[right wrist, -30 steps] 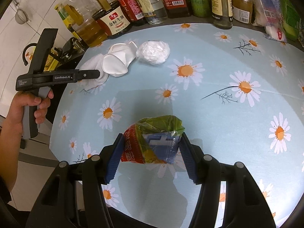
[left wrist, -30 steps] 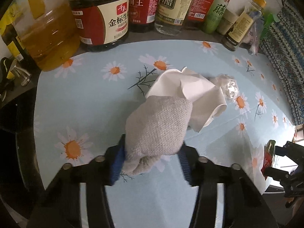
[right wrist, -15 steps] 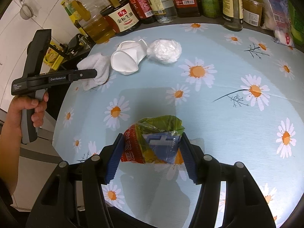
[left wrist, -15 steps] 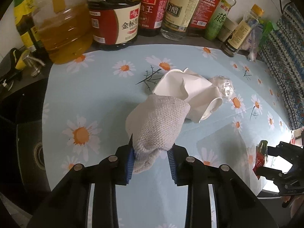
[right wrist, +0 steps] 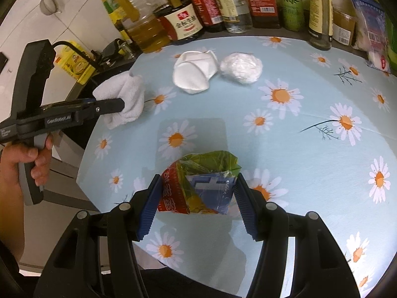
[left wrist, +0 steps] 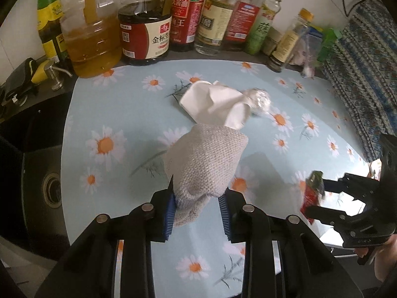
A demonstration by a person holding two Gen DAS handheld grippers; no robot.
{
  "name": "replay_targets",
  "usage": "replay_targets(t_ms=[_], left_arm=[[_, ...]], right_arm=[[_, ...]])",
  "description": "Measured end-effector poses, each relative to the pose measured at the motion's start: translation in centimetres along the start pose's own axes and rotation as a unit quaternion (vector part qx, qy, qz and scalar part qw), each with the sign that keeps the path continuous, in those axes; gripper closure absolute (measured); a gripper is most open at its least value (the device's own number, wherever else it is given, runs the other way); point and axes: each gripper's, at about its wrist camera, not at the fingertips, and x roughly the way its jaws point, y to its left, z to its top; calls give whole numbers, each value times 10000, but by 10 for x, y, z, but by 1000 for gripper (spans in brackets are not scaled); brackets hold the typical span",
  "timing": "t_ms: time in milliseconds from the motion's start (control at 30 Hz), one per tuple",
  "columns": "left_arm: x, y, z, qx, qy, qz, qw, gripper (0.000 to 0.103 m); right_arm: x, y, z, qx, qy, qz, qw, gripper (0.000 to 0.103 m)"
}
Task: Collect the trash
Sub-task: 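Carry the grey cloth and snack packet down over the black bin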
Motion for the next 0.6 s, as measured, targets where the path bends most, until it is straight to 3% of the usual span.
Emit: replay_targets(t_ms=[600], left_arm=[[-38, 2, -101, -358, 5, -289, 9989, 74]], right_arm=[[-3, 65, -42, -333, 16, 73, 9994, 44]])
